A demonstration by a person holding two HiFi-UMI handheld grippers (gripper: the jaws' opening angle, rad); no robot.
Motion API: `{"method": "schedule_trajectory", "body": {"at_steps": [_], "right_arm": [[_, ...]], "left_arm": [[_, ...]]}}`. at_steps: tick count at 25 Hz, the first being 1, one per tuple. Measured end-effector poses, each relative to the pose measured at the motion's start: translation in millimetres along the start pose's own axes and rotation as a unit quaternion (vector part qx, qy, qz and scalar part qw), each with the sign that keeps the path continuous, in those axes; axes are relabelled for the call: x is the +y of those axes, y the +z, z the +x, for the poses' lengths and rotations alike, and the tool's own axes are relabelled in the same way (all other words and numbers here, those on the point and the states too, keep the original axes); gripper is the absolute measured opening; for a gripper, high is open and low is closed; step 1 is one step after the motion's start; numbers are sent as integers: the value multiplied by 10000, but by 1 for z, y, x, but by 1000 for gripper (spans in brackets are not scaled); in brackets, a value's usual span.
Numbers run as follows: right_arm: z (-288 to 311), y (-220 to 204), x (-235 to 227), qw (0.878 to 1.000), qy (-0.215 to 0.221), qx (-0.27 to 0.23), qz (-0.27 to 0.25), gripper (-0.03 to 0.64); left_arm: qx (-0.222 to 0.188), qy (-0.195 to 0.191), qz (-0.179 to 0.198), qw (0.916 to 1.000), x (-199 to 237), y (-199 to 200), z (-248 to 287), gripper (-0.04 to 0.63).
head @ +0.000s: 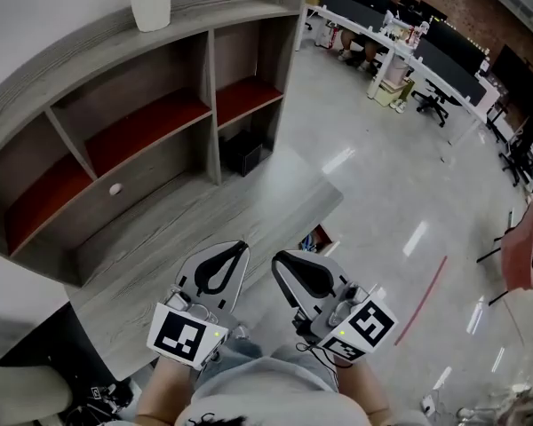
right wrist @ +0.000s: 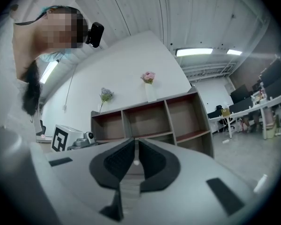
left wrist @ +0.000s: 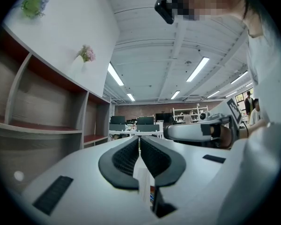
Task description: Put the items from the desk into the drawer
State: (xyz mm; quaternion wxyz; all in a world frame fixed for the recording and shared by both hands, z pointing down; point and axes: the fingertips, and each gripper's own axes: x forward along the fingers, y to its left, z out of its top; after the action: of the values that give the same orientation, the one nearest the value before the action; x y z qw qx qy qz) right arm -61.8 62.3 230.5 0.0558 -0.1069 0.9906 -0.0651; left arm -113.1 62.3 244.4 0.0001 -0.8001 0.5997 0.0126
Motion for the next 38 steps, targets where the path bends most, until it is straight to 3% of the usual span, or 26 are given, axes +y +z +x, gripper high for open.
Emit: {"method": "schedule_trajectory", "body": {"at_steps": [5,10,22,30,38], "right_arm": [[15,-5,1,9998,-124,114,-60,20],[24,-11,1,9996,-144,234,-28,20],[61,-14,-10,9989,378,263,19,20],[88,-14,-52,9977,601,308,73,20],[120,-11,-100,9944,964,422,109,25]], "left_arm": [[-157,-15,-55,9999,21,-4,-3,12],[-50,-30,-173,9998,29,-12,-4,12],[-146,587,-56,9982,68,-8,-9,12],[-97,744,-62,9972,86,-9,27,12],[-238,1156,43,9930,117,0,65,12]]}}
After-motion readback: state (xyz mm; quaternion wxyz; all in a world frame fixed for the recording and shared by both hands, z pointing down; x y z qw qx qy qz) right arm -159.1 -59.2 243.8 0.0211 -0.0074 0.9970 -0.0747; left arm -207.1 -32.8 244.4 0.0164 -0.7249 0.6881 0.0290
